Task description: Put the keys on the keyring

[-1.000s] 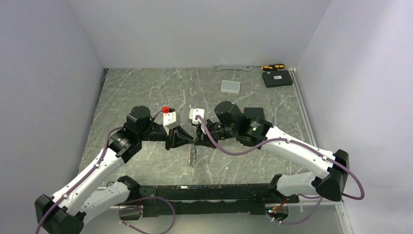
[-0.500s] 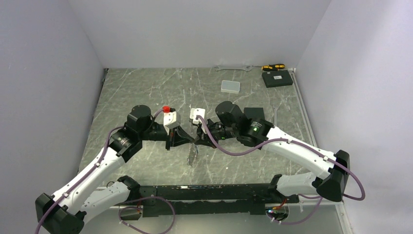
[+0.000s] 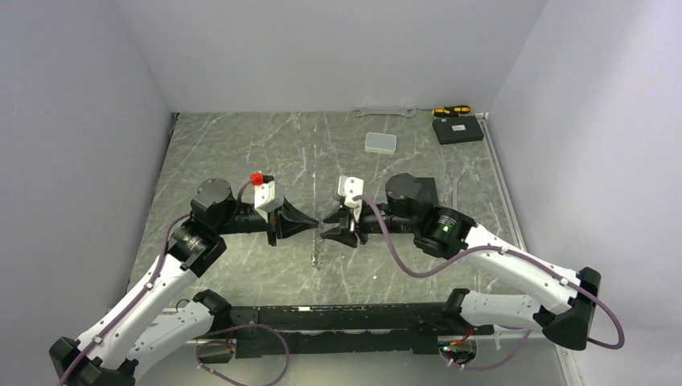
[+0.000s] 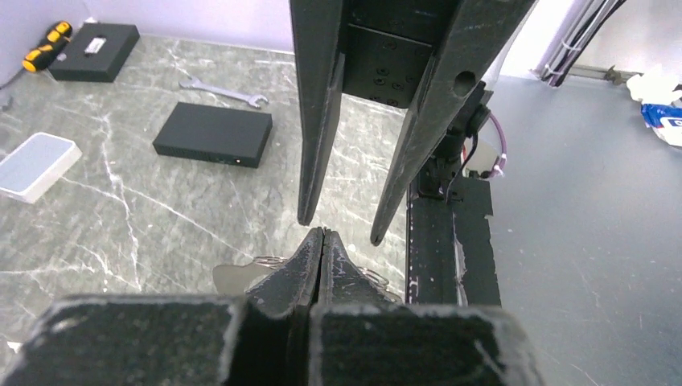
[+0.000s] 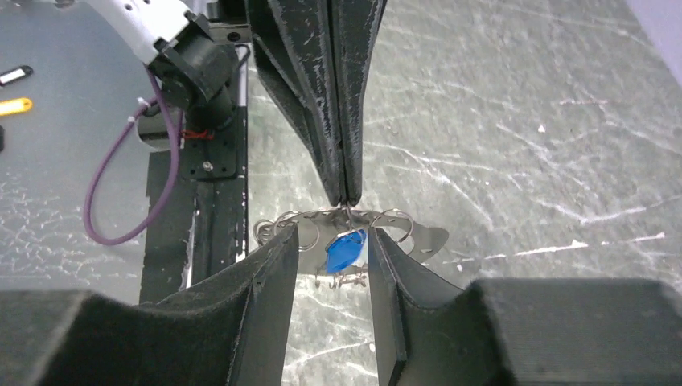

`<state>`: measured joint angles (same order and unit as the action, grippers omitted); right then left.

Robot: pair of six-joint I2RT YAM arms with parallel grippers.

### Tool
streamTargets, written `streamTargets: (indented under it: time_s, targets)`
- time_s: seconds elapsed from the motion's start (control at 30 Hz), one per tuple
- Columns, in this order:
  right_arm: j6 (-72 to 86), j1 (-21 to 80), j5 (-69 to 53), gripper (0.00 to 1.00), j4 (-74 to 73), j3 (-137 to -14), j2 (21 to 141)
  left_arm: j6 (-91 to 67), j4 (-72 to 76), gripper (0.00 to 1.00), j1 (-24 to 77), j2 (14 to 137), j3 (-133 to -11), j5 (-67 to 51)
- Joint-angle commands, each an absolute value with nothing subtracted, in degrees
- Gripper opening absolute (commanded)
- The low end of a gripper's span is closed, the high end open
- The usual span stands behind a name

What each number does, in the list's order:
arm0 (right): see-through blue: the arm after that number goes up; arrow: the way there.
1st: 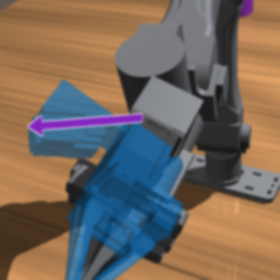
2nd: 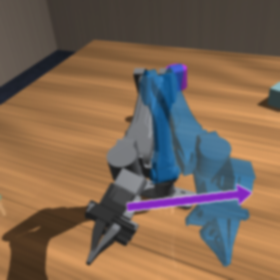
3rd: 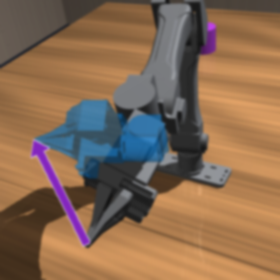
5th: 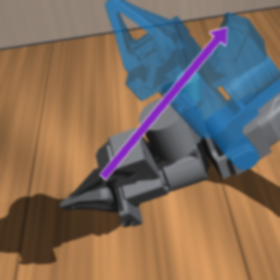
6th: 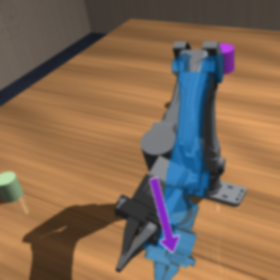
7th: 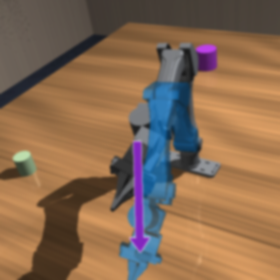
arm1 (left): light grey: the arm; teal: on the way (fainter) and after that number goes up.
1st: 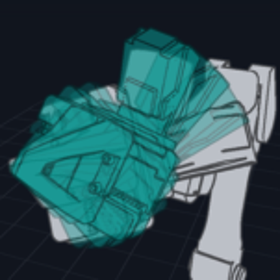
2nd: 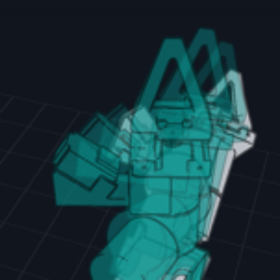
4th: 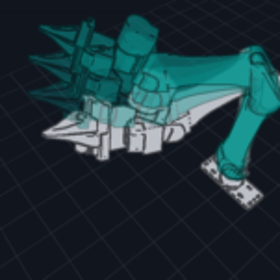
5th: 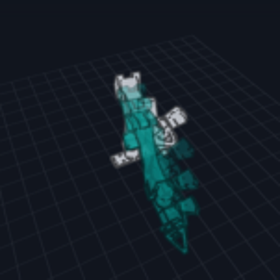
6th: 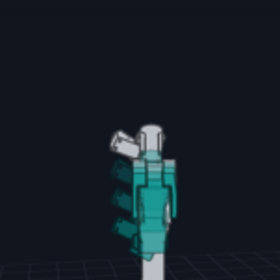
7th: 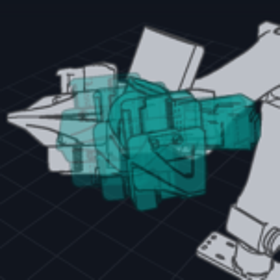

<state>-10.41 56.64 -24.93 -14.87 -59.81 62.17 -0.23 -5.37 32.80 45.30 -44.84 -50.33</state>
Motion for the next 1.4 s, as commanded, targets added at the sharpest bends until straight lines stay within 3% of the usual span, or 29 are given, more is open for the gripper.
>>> streamTargets:
  time_s: [0.0,0.53,1.37]
  targets:
    - [-8.64,55.61,-28.35,0.41,-5.77,-56.94,57.40,-4.76,3.38,0.00,32.59,42.62,-44.04,-49.93]
    - [-4.25,51.77,-40.18,0.34,2.81,-55.94,58.21,-20.79,30.84,0.00,32.61,38.07,-33.52,-48.80]
    - [-4.04,51.72,-38.44,0.27,5.55,-56.25,58.97,-25.74,40.96,0.00,32.61,39.13,-29.84,-47.10]
